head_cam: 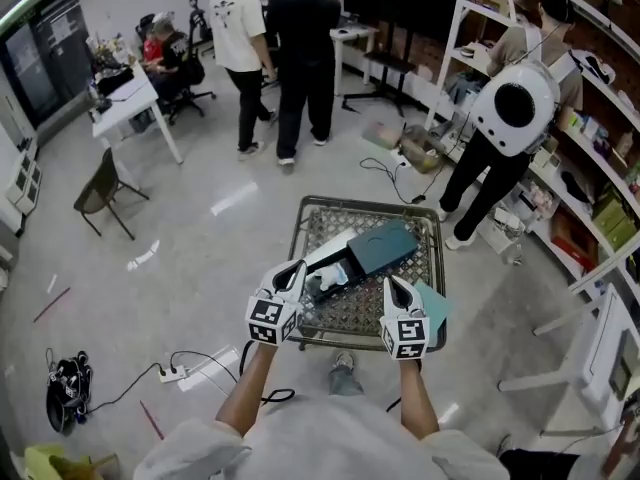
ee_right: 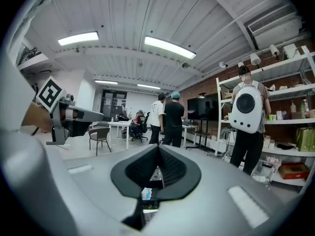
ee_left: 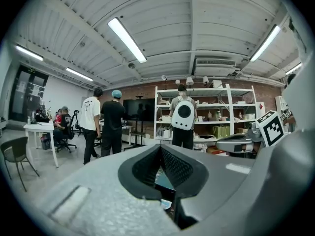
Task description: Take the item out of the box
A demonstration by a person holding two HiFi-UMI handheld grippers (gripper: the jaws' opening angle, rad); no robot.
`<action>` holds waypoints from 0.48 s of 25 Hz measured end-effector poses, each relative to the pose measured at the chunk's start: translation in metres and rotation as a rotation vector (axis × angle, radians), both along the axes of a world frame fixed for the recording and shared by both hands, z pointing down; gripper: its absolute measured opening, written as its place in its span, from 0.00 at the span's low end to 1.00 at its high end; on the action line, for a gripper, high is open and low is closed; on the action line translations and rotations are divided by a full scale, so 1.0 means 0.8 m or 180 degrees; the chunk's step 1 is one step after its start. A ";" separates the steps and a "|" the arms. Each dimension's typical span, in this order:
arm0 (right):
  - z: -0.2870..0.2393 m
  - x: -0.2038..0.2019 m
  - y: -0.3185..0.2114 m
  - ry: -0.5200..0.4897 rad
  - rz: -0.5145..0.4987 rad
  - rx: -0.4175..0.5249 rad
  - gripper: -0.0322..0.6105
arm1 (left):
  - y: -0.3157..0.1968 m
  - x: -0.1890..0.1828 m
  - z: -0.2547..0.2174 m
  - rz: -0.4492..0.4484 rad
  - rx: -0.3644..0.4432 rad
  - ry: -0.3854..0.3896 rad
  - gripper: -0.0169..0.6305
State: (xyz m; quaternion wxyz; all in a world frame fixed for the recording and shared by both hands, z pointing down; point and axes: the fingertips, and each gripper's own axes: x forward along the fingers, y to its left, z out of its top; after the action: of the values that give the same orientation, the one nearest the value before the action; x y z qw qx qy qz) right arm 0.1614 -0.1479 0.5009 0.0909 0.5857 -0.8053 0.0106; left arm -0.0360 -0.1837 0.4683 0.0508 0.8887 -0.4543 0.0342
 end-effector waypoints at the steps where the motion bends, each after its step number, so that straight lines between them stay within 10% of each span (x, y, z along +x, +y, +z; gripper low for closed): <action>1: -0.001 0.002 -0.013 -0.0012 -0.0016 -0.0005 0.05 | -0.011 -0.001 -0.002 -0.0031 -0.0004 -0.0012 0.03; 12: -0.004 0.022 -0.148 -0.0059 -0.0273 -0.0044 0.05 | -0.128 0.013 -0.003 -0.0323 -0.0057 -0.0031 0.03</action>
State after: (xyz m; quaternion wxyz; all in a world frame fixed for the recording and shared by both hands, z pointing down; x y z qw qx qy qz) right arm 0.1786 -0.2664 0.4975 0.0879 0.5499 -0.8304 0.0176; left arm -0.0257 -0.2858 0.4658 0.0582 0.8638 -0.4988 0.0400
